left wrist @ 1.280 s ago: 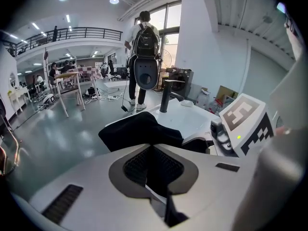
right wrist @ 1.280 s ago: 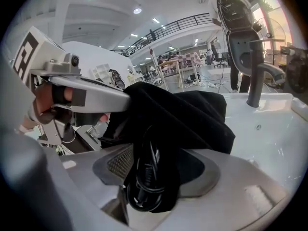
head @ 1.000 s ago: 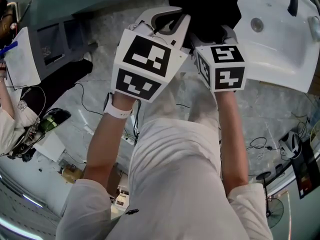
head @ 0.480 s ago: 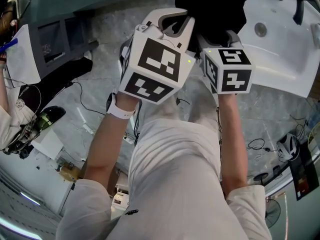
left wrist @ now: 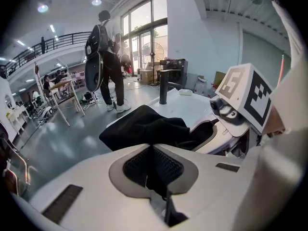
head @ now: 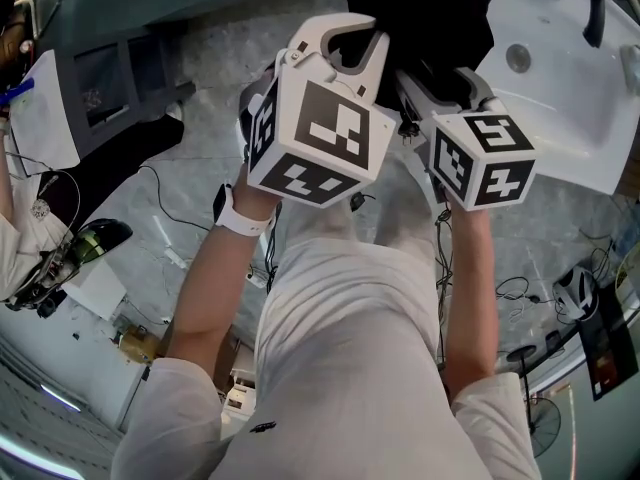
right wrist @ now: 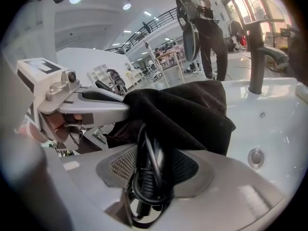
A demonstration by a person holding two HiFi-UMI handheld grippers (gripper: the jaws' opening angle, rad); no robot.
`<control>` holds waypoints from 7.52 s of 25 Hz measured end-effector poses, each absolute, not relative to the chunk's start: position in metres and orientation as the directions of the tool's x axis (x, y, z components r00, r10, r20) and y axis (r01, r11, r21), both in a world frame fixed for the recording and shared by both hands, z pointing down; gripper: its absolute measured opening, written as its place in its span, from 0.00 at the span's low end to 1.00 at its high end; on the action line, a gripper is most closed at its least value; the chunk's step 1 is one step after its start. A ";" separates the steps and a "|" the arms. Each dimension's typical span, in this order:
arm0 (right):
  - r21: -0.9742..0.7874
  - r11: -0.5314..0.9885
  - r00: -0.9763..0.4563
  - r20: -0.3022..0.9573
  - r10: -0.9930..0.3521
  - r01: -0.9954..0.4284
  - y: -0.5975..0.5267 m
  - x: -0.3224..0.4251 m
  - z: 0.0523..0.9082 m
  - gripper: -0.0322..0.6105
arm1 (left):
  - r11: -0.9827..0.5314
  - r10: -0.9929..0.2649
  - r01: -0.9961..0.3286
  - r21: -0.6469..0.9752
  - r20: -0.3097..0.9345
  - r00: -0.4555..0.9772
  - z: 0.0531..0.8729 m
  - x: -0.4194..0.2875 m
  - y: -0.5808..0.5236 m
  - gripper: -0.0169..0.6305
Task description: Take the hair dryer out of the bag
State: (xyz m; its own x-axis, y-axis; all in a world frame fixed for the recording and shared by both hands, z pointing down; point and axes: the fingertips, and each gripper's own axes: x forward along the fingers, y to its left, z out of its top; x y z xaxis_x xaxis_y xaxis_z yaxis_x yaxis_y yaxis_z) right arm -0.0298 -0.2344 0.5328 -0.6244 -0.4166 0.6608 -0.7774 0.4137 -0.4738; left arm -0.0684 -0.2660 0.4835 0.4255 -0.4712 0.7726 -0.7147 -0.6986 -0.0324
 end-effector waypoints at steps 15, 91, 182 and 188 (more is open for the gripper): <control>-0.517 0.419 -0.664 0.618 -0.421 -0.746 -0.206 -0.011 0.511 0.37 | -0.645 -0.522 -0.758 -0.102 0.783 0.339 0.481 -0.070 -0.259 0.05; -0.721 0.395 -0.814 0.429 -0.391 -0.570 -0.115 0.047 0.430 0.35 | -0.539 -0.535 -0.839 -0.075 0.799 0.273 0.487 -0.091 -0.203 0.20; -0.648 0.455 -0.662 0.104 -0.742 -0.611 -0.103 0.130 0.225 0.36 | -0.346 -0.798 -0.873 0.343 0.382 0.466 0.233 -0.083 -0.093 0.04; -0.663 0.449 -0.670 0.108 -0.735 -0.599 -0.104 0.130 0.228 0.36 | -0.355 -0.787 -0.870 0.341 0.393 0.476 0.238 -0.076 -0.093 0.04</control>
